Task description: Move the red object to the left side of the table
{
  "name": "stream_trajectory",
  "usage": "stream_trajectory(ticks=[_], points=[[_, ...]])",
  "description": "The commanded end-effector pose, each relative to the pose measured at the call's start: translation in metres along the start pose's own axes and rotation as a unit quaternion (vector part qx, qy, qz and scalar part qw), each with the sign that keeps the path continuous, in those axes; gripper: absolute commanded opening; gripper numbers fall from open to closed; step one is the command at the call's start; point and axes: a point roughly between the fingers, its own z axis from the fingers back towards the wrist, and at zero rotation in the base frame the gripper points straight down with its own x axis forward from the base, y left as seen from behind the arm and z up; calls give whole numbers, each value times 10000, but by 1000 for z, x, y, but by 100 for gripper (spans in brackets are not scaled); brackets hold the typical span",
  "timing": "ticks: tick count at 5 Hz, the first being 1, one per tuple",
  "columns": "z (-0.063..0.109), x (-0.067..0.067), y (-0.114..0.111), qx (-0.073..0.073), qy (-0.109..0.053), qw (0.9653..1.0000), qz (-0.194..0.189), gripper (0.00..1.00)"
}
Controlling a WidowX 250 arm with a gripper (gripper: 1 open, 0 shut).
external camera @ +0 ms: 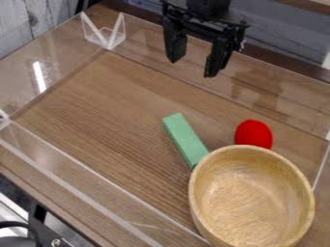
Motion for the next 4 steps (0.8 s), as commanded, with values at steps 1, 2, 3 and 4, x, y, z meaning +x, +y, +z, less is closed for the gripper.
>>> stream_trajectory(ticks=[1,2,3,4], points=[[-14,-3,-3,-43,187,9998,63,100],[-28,-4,-9,-97,343,9991,207,100],[-36,1,-34,-188,315,9981,489,100],[-43,8,-64,-332,239,9954,864,100]])
